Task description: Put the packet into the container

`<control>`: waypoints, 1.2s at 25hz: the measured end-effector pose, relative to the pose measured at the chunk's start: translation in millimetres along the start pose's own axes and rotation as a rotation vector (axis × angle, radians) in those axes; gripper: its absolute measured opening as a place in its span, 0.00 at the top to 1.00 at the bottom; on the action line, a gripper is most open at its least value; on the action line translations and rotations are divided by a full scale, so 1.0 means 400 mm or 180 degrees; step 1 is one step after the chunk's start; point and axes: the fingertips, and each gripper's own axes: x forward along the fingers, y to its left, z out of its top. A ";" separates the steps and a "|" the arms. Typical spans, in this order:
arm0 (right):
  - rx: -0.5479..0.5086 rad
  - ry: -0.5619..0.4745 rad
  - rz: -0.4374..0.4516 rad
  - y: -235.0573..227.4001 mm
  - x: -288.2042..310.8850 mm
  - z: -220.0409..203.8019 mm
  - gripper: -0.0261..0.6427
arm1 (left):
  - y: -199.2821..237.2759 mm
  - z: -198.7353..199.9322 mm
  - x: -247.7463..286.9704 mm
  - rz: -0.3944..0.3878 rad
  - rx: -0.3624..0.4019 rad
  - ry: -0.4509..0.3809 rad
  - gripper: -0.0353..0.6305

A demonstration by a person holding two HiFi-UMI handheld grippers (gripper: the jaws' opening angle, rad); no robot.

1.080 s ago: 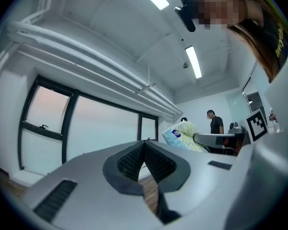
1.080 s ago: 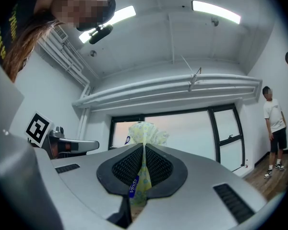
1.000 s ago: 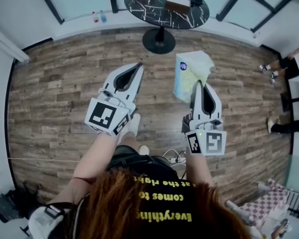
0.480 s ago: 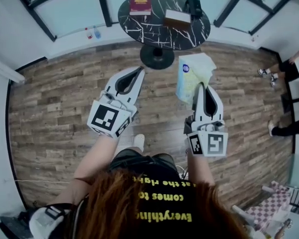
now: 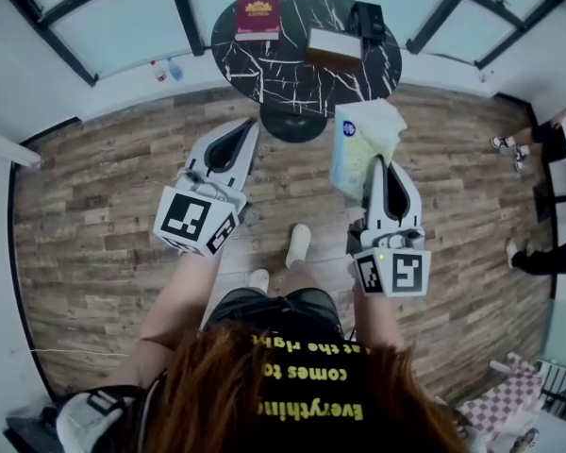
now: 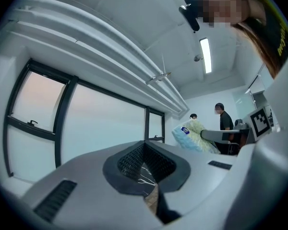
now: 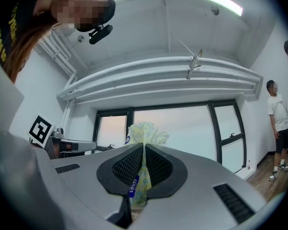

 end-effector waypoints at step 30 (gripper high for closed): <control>0.0111 0.0071 0.0046 -0.421 0.784 -0.152 0.92 | 0.411 -0.042 0.794 0.0035 0.0083 0.0066 0.95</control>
